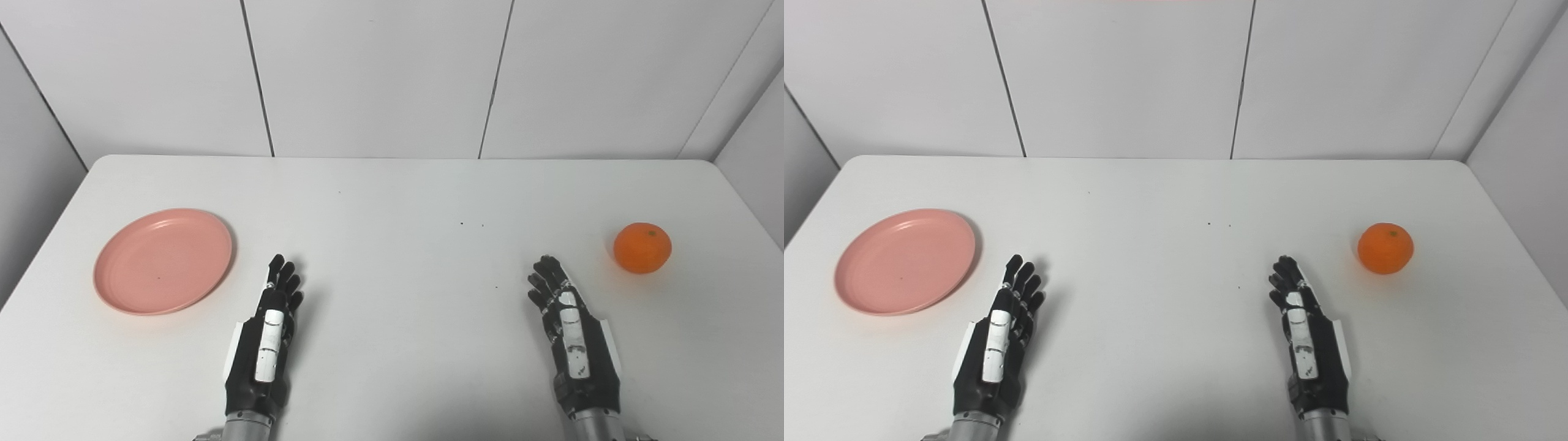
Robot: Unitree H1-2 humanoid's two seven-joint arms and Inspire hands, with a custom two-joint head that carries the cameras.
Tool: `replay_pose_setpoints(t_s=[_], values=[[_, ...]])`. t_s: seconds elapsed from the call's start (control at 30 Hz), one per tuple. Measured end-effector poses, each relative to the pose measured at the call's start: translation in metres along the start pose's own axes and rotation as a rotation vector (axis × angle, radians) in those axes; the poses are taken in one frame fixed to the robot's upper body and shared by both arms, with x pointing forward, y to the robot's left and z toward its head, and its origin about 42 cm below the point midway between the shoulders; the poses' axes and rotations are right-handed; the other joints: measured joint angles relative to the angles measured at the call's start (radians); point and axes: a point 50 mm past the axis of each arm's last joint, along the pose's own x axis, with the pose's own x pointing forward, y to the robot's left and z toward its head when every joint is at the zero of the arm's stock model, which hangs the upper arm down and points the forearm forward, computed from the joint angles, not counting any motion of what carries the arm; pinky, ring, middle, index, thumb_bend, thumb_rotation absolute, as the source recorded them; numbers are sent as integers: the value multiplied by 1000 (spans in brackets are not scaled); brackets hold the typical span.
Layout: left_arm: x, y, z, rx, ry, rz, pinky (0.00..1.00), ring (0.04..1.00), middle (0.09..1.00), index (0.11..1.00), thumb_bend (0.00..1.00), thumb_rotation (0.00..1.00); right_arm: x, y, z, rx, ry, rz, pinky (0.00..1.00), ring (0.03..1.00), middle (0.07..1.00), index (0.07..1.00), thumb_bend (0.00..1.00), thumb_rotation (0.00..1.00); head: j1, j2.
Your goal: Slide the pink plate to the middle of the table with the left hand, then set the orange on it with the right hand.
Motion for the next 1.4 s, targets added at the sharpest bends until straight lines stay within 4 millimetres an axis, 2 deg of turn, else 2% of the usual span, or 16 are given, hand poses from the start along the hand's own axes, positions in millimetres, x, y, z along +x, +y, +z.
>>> replay_pose_setpoints(t_s=[0.77, 0.93, 0.97, 1.03, 1.13, 1.23, 1.33, 1.4], values=[[0, 0, 0, 0, 0, 0, 1000, 999, 1000, 1000, 812, 903, 0, 2, 0, -6, 1, 10, 970, 934, 934, 938, 827, 895, 9, 0], [0, -1, -1, 4, -1, -3, 1000, 993, 1000, 1000, 828, 875, 0, 0, 0, 5, 1, 11, 980, 937, 942, 942, 831, 886, 72, -25], [0, -2, -1, 5, -1, -4, 1000, 991, 1000, 1000, 832, 871, 0, 0, 0, 8, 1, 11, 984, 940, 944, 942, 828, 884, 109, -35], [0, -4, -2, 12, -2, -9, 1000, 988, 1000, 1000, 834, 867, 0, -2, 0, 22, 0, 17, 993, 947, 953, 952, 828, 888, 109, -35], [0, -12, -5, 26, -8, -18, 1000, 982, 1000, 1000, 815, 881, 0, -5, 0, 38, 2, 29, 993, 949, 958, 964, 805, 904, 210, -69], [0, -18, -6, 60, -18, -25, 989, 973, 995, 999, 808, 906, 1, -14, 0, 32, 4, 47, 995, 951, 959, 968, 803, 918, 252, -87], [0, -21, -7, 100, -33, -14, 962, 958, 983, 992, 736, 922, 3, -26, 1, 22, 4, 53, 1000, 959, 967, 973, 800, 936, 278, -100], [0, -25, -8, 117, -38, -18, 953, 955, 981, 990, 734, 927, 5, -34, 2, 15, 4, 52, 1000, 963, 971, 976, 791, 946, 314, -126]])
